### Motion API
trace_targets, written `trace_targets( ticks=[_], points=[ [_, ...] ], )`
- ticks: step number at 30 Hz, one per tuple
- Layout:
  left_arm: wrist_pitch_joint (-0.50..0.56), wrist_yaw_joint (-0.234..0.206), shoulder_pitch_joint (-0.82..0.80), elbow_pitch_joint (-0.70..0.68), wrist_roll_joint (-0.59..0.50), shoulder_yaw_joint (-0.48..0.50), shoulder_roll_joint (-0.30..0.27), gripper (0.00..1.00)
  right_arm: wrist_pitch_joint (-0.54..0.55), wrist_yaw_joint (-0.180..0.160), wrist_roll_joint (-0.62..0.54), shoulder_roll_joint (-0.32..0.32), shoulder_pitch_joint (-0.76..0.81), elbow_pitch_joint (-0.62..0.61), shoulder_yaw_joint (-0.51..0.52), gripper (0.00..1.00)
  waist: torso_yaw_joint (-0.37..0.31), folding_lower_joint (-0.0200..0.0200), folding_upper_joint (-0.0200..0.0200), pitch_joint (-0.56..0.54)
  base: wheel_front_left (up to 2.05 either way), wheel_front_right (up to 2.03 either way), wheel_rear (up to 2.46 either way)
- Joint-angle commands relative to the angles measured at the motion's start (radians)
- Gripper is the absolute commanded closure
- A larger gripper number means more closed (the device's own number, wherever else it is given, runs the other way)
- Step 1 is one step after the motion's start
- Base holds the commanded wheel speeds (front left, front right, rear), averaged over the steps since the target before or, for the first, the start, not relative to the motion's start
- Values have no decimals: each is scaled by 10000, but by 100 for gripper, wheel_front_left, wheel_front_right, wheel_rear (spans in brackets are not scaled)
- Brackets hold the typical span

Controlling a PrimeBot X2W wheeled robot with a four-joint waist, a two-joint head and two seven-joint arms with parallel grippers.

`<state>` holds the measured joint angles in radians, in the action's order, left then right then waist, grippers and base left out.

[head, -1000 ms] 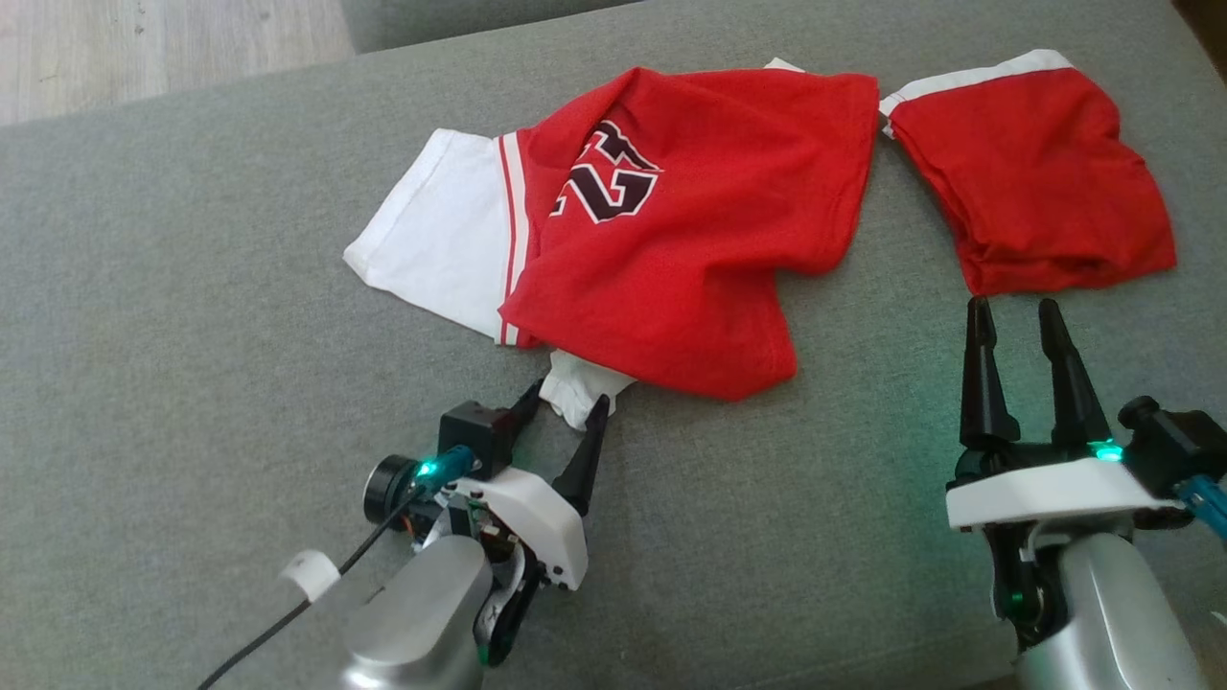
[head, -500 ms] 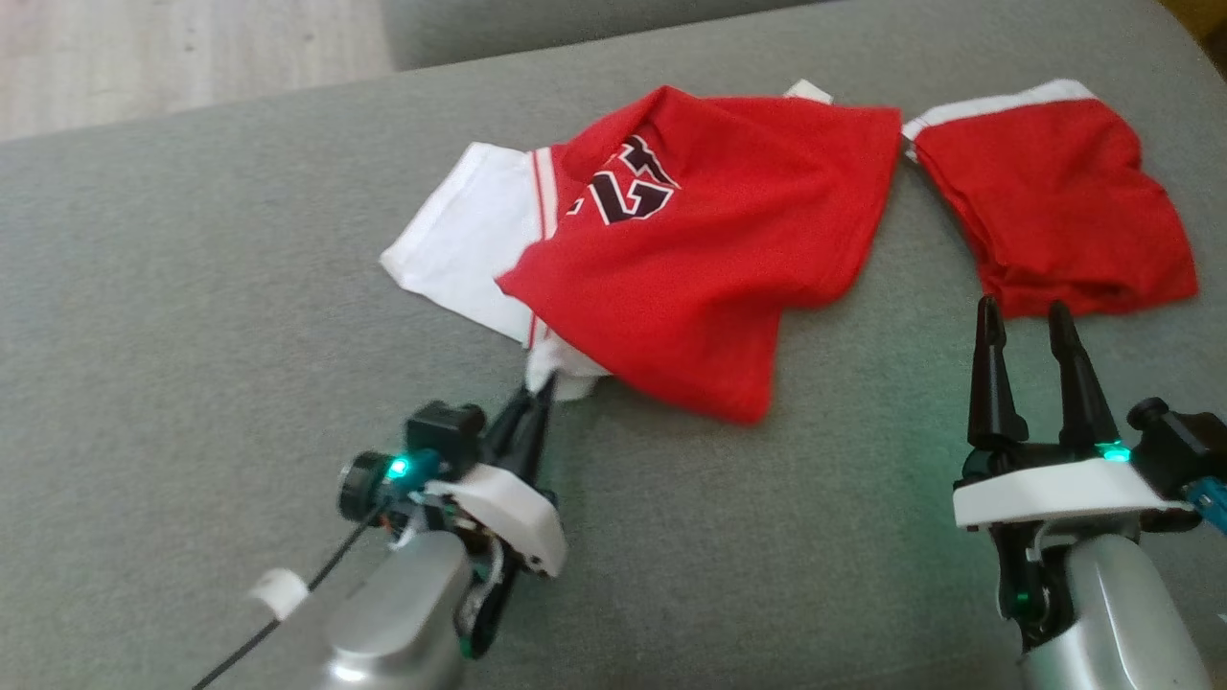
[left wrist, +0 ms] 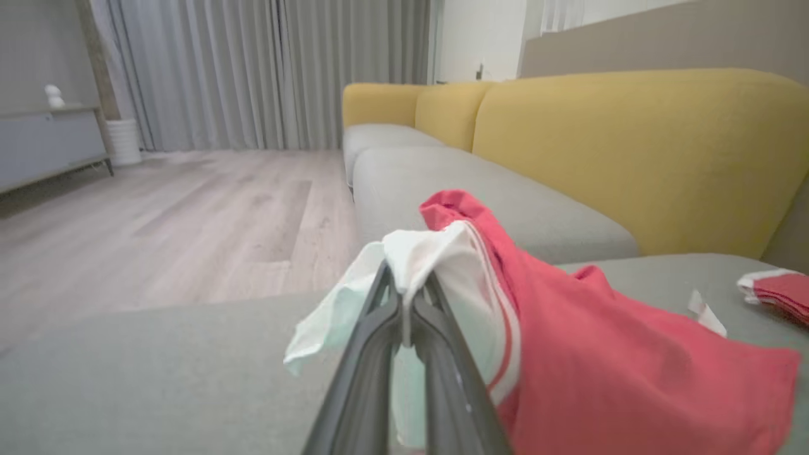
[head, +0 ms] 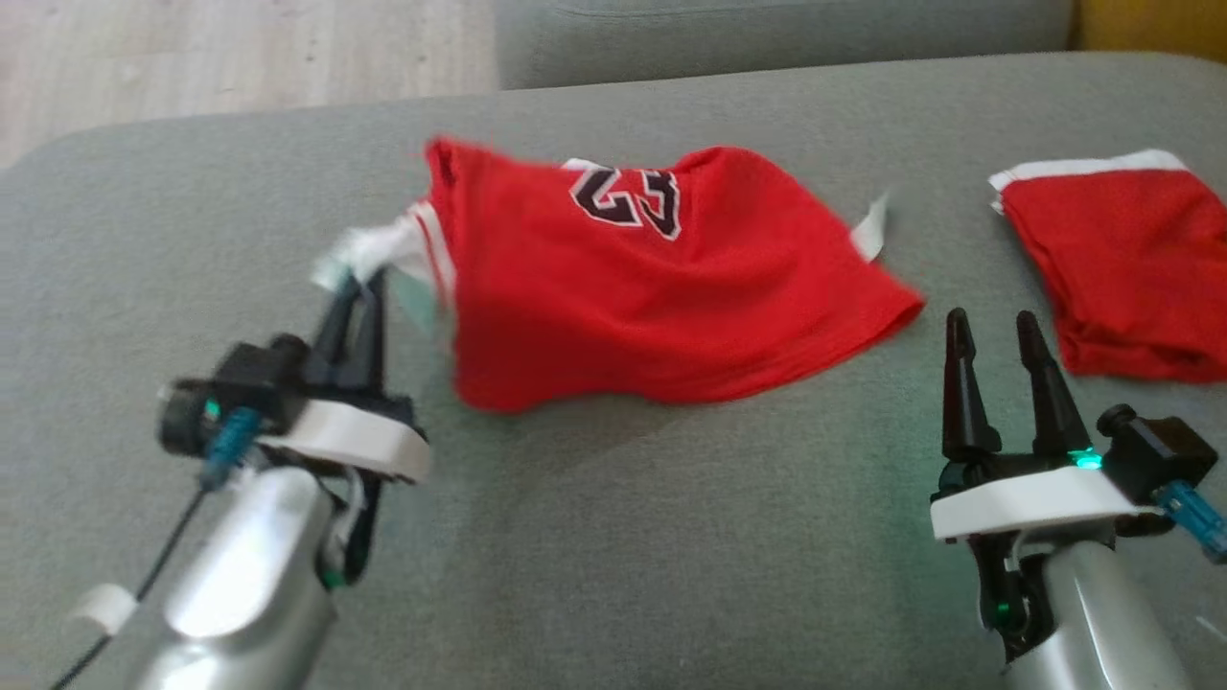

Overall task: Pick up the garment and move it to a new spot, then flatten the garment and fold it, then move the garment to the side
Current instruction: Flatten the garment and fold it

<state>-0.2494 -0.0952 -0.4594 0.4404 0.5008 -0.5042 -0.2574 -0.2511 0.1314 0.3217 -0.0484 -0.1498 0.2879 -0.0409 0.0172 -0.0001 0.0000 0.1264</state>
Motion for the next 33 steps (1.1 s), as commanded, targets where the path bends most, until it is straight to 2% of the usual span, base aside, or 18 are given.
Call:
trace_targets(
  ticks=[1,4,9,11,14,18,26,30,33],
  points=[
    [-121,-87,-175,-489,-175,526,-403,100,-106,-7,80,-18,-89,-258,-293,0,145,1,0,-49,0,0,0],
    [-122,-76,114,-919,-659,645,-852,100,-106,-7,127,-18,-92,-177,-376,0,314,1,0,-82,0,0,0],
    [35,-96,908,-329,-663,618,-1325,100,-106,-7,192,-18,-67,-65,-446,0,480,1,0,-149,0,0,0],
    [86,-255,1114,-95,-492,763,-1302,0,-107,-7,208,-18,-59,-16,-468,0,532,1,0,-175,0,0,0],
    [9,-440,1280,-158,-296,977,-1091,0,-107,-7,214,-18,-47,45,-488,0,599,1,0,-239,0,0,0],
    [-91,-456,1444,-625,-58,1351,-766,0,-107,-7,211,-18,-22,82,-504,0,676,1,0,-348,0,0,0],
    [-121,-12,2418,-2816,-313,2042,247,0,-107,-7,255,-18,232,49,-586,0,818,1,0,-606,0,0,0],
    [-122,310,3118,-3331,-560,2011,909,0,-107,-7,350,-18,436,195,-769,0,912,1,0,-698,0,0,0],
    [-122,465,3370,-3401,-685,2001,1195,0,-107,-7,382,-18,472,241,-807,0,966,1,0,-700,0,0,0]
  ],
)
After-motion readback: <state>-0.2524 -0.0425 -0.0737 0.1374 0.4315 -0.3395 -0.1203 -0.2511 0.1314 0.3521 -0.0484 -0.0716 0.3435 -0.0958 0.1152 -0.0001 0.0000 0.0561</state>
